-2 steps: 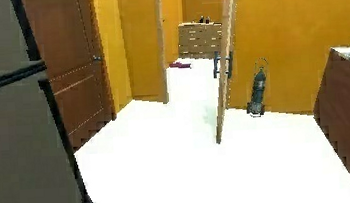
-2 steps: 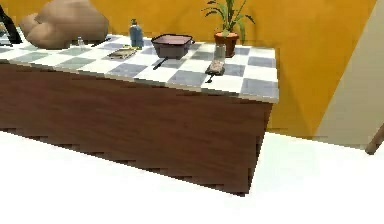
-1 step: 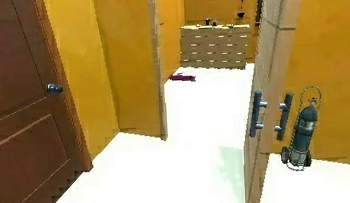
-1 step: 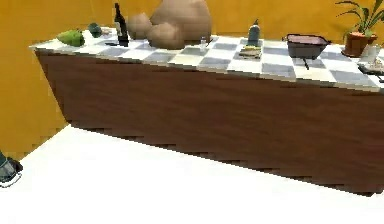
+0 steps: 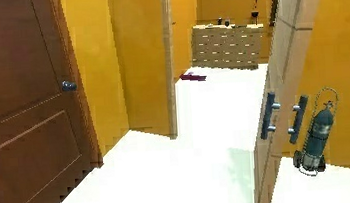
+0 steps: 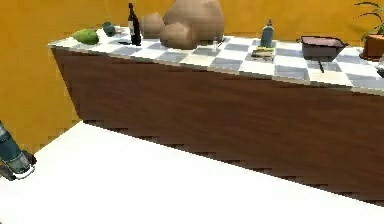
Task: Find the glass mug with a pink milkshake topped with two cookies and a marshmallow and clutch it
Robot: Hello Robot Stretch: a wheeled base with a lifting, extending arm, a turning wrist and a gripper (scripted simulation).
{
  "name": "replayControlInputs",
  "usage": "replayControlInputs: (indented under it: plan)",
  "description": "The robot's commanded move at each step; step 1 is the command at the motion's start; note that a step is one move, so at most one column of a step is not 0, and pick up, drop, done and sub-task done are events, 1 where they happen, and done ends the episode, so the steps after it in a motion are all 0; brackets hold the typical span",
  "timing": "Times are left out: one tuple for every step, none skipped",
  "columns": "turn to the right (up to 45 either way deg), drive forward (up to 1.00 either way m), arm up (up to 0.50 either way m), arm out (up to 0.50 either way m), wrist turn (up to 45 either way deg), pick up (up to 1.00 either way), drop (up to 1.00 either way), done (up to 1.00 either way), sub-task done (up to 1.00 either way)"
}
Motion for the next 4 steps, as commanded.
replayControlInputs:
  plan:
    - [0.0,0.40,0.00,0.00,0.0,0.00,0.00,0.00,0.00]
    - [6.0,0.00,0.00,0.00,0.0,0.00,0.00,0.00,0.00]
    - [0.0,0.50,0.00,0.00,0.0,0.00,0.00,0.00,0.00]
    - [15.0,0.00,0.00,0.00,0.0,0.00,0.00,0.00,0.00]
